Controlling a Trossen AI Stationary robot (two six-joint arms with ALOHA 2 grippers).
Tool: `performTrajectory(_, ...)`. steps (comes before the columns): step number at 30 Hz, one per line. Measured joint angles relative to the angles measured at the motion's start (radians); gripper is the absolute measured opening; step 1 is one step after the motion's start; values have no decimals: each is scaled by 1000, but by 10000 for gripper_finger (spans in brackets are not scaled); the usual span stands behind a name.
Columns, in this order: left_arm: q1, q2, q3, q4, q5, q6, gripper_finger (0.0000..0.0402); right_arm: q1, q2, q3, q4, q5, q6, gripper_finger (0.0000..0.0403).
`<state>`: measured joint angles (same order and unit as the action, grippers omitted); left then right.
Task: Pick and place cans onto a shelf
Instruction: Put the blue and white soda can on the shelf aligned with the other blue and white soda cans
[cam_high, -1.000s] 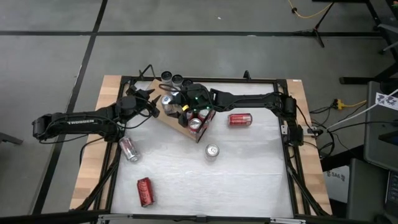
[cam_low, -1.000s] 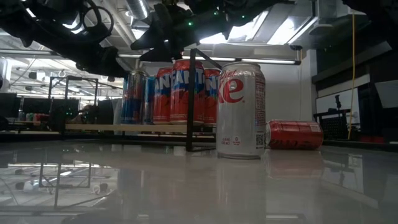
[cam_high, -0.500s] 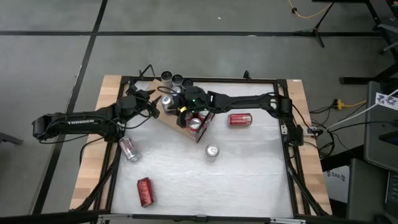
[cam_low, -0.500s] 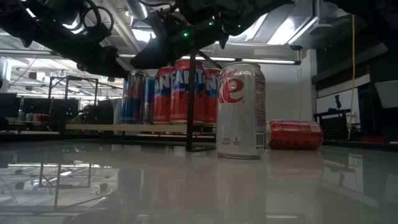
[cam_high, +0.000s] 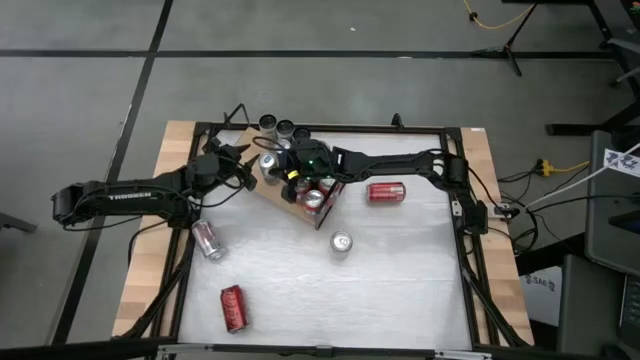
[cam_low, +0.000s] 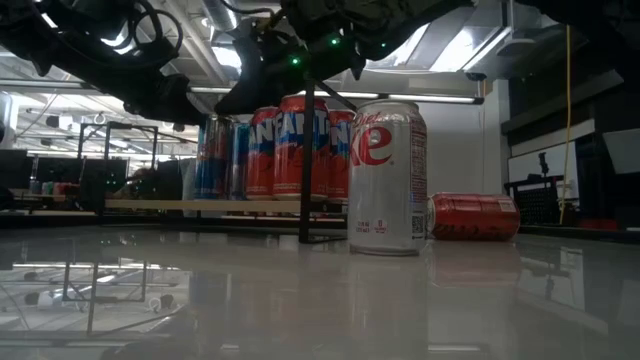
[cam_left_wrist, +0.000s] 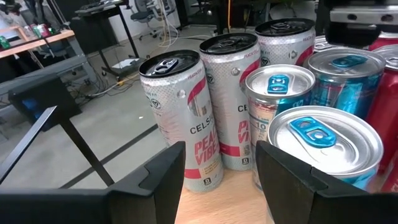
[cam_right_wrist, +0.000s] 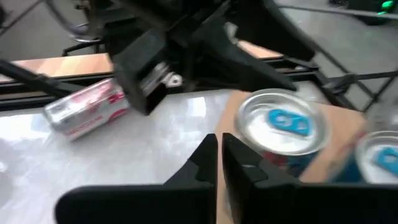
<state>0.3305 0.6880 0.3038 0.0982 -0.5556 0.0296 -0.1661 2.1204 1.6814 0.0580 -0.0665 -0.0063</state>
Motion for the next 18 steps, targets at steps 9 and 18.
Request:
performTrajectory(9,0,-1,0,-1,0,0,188,0,0,0,-8,51,0,1)
performTrajectory(18,-59,-2,0,-5,-35,-1,188,0,0,0,-10,65,0,1)
